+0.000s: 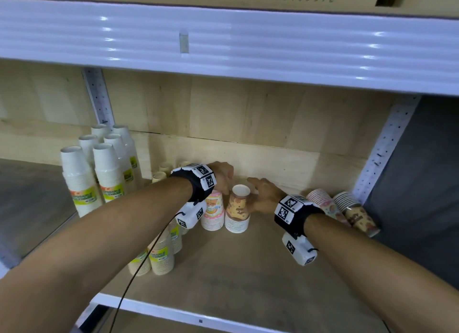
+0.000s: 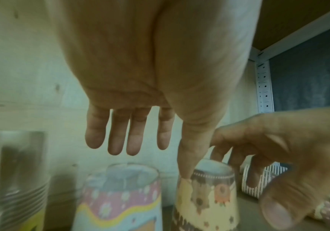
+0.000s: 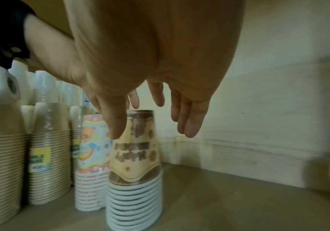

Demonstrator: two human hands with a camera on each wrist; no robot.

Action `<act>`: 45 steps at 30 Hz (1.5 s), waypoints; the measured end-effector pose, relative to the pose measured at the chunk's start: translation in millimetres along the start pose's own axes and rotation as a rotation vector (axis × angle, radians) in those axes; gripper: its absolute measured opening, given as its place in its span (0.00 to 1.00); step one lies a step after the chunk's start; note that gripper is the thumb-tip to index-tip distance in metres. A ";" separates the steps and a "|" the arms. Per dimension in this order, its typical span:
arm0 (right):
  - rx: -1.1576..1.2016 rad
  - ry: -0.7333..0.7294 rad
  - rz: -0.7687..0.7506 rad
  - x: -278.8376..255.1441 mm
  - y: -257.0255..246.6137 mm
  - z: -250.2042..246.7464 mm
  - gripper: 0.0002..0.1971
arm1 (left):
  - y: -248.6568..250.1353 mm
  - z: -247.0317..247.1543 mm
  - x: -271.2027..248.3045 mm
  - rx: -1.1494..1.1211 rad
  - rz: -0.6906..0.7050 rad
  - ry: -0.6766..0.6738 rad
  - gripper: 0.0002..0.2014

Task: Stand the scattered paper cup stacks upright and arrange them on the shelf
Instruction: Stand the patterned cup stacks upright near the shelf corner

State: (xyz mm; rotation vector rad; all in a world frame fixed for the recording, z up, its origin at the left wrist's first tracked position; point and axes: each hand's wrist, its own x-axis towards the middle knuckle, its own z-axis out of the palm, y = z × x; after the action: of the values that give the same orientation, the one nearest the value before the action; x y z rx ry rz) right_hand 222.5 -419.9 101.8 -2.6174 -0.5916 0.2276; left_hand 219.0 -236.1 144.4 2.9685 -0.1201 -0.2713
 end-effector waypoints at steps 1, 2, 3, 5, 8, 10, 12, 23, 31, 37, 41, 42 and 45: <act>-0.001 -0.005 0.013 -2.7 6.5 -4.4 0.47 | 4.3 -3.9 0.9 -0.003 0.000 0.015 0.26; -0.004 -0.003 0.035 -5.5 12.9 -9.6 0.48 | 8.9 -7.3 2.8 -0.009 -0.001 0.030 0.26; -0.011 0.008 0.059 -6.6 21.1 -13.7 0.49 | 14.2 -10.7 4.9 -0.024 0.001 0.042 0.26; -0.046 0.037 0.108 -11.7 36.7 -23.0 0.48 | 26.2 -16.4 11.0 -0.054 0.022 0.058 0.25; -0.099 0.093 0.179 -20.6 64.6 -36.9 0.45 | 50.2 -21.7 19.9 -0.056 0.083 0.070 0.27; -0.117 0.118 0.228 -29.8 83.7 -45.3 0.44 | 70.1 -22.0 24.3 -0.020 0.144 0.070 0.29; -0.091 0.149 0.299 -39.2 104.2 -51.7 0.41 | 90.9 -17.3 28.2 0.004 0.209 0.061 0.31; -0.118 0.309 0.620 -72.3 195.9 -59.6 0.33 | 193.2 43.6 65.5 0.060 0.473 -0.047 0.34; -0.168 0.364 0.706 -60.3 273.5 -25.0 0.30 | 238.1 78.1 101.5 0.100 0.608 0.013 0.29; -0.138 0.446 0.675 -68.9 258.8 -26.9 0.26 | 253.2 95.2 125.1 0.175 0.704 0.047 0.32; -0.008 0.483 0.699 -63.4 270.8 -14.2 0.35 | 256.9 107.8 133.3 0.274 0.793 0.068 0.23; 0.005 0.488 0.703 -66.3 266.4 -16.6 0.33 | 256.7 112.0 136.2 0.304 0.805 0.072 0.23; 0.023 0.498 0.697 -67.4 270.3 -15.3 0.32 | 255.4 120.6 141.1 0.404 0.841 0.119 0.25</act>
State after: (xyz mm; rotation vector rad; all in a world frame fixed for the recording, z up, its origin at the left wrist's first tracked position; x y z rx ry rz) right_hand 265.9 -674.4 -4.1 -2.6091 0.4941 -0.2094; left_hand 318.2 -518.7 44.7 2.9508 -1.4966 0.0535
